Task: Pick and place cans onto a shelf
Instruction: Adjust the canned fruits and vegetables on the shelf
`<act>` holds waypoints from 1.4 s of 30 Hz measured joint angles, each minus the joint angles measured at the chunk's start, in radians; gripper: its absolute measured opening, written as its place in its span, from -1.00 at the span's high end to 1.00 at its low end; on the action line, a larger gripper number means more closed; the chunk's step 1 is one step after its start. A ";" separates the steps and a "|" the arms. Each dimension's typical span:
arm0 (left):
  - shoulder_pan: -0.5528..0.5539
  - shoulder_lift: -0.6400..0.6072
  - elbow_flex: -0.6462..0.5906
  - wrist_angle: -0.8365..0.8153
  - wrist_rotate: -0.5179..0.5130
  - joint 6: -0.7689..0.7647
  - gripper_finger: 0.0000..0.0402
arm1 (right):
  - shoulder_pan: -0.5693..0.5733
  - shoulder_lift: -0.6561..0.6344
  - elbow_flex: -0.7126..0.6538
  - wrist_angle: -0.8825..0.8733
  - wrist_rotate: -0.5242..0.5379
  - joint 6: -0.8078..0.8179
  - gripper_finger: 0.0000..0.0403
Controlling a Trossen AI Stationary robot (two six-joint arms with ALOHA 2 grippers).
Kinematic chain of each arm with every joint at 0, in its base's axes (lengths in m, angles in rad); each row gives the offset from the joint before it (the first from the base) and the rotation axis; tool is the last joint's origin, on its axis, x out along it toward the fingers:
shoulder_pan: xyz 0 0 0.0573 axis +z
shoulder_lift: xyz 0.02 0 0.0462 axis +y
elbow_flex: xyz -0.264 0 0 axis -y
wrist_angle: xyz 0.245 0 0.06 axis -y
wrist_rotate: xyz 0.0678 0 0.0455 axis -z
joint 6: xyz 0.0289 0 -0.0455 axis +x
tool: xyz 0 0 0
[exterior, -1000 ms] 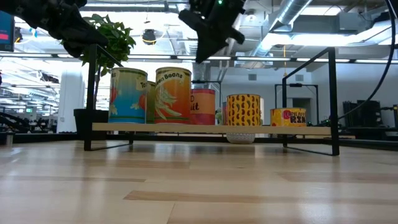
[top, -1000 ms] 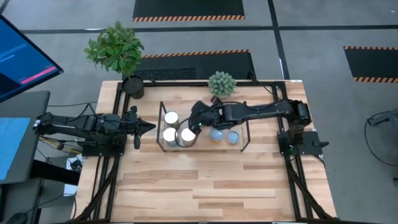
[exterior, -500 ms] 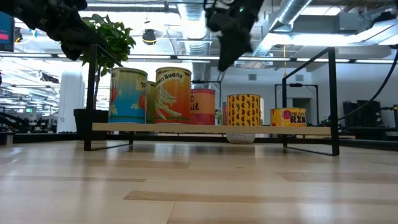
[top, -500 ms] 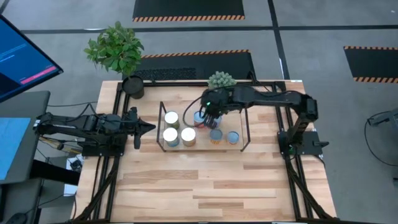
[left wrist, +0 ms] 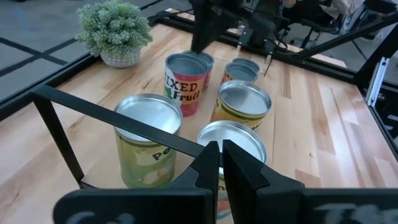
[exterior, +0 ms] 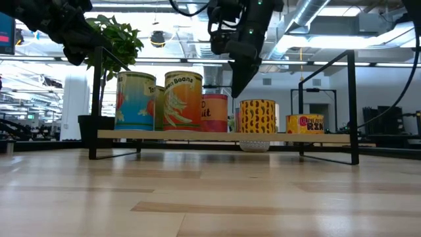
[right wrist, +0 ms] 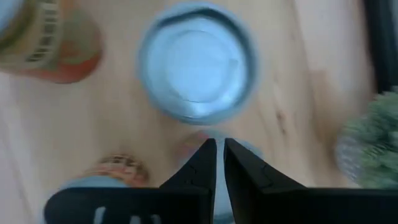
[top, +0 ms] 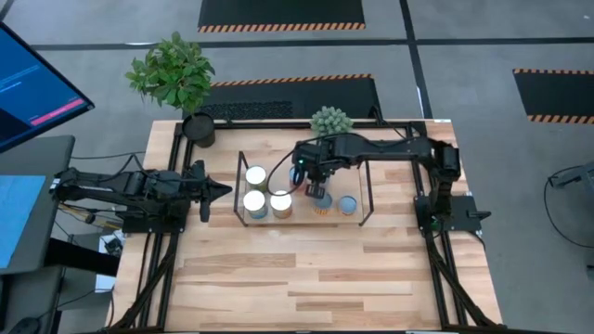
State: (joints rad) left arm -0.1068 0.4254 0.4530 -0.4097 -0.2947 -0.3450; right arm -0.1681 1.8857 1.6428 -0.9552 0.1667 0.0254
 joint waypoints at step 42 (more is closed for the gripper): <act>0.000 0.000 0.000 -0.004 -0.008 0.008 0.96 | -0.051 -0.009 0.374 -0.149 0.098 0.108 0.73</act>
State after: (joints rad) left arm -0.1066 0.4254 0.4530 -0.4137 -0.3027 -0.3370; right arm -0.2193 1.8763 2.0166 -1.1040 0.2642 0.1337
